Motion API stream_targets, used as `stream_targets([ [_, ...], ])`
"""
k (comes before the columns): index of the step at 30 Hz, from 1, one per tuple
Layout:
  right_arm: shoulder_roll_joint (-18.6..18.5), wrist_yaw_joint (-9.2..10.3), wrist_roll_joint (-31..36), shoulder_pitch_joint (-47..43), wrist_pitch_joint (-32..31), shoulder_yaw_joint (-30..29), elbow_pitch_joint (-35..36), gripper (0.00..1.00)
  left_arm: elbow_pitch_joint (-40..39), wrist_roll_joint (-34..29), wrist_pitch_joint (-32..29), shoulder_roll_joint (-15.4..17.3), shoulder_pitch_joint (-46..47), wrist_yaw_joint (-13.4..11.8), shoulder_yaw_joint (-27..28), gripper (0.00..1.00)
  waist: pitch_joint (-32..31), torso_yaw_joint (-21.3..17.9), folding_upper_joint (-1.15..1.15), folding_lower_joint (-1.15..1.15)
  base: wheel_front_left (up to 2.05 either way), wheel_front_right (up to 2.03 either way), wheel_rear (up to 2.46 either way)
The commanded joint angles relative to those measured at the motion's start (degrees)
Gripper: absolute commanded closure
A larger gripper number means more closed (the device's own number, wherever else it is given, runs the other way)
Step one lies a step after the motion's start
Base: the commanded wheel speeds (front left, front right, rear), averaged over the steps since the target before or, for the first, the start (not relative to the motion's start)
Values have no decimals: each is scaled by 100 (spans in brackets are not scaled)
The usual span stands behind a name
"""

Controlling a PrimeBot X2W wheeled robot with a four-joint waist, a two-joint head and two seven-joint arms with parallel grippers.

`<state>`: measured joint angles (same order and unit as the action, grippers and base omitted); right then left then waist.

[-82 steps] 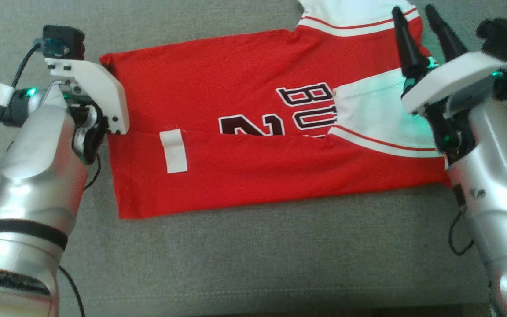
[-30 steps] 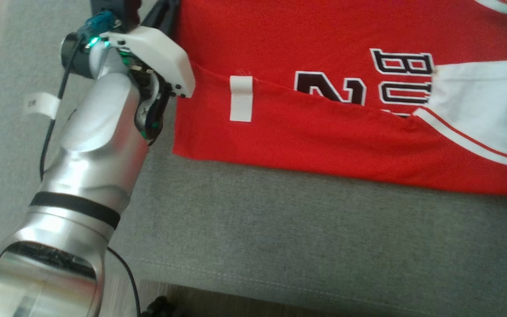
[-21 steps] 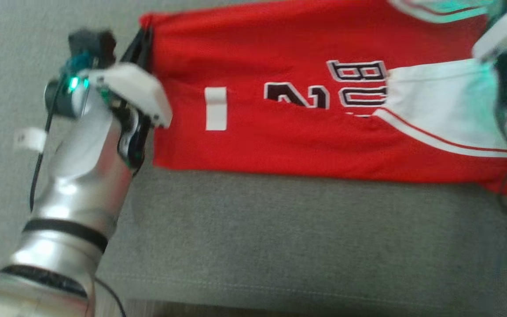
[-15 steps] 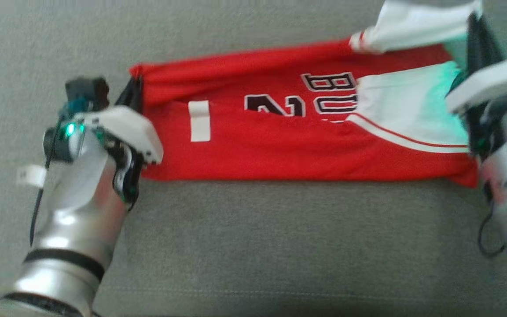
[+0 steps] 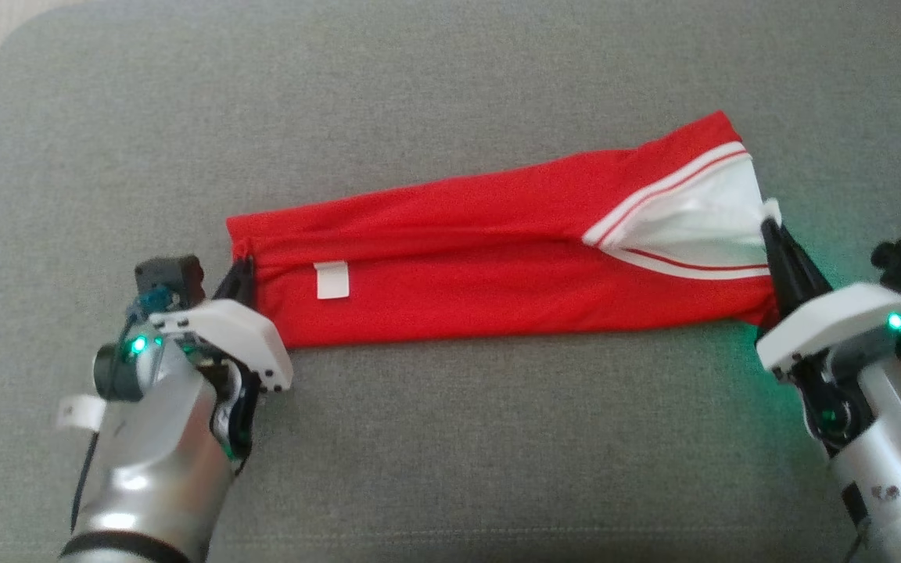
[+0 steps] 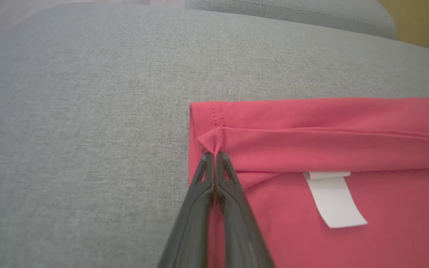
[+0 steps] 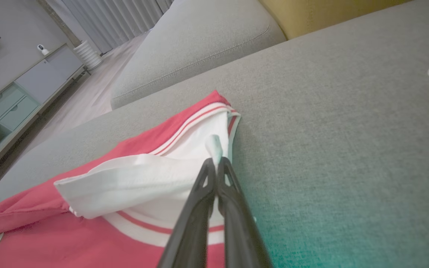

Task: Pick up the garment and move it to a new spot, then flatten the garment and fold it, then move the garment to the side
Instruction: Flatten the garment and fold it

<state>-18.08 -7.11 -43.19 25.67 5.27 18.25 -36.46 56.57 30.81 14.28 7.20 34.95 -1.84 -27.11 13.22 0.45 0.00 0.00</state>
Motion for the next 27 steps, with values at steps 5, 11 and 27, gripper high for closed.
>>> stream_targets([
  [5,66,-37,56,-197,-20,-306,139,0,-682,-202,71,87,-465,-388,477,0,-182,129,0,0,0,0,0],
  [11,240,-37,319,-193,-13,-610,41,0,-1781,-379,71,-183,-1446,-660,1093,0,-272,361,0,0,0,0,0],
  [27,465,-37,1230,122,-228,-1078,-1316,0,-2784,-866,72,-428,-2194,-533,1231,0,-173,1044,0,0,0,0,0],
])
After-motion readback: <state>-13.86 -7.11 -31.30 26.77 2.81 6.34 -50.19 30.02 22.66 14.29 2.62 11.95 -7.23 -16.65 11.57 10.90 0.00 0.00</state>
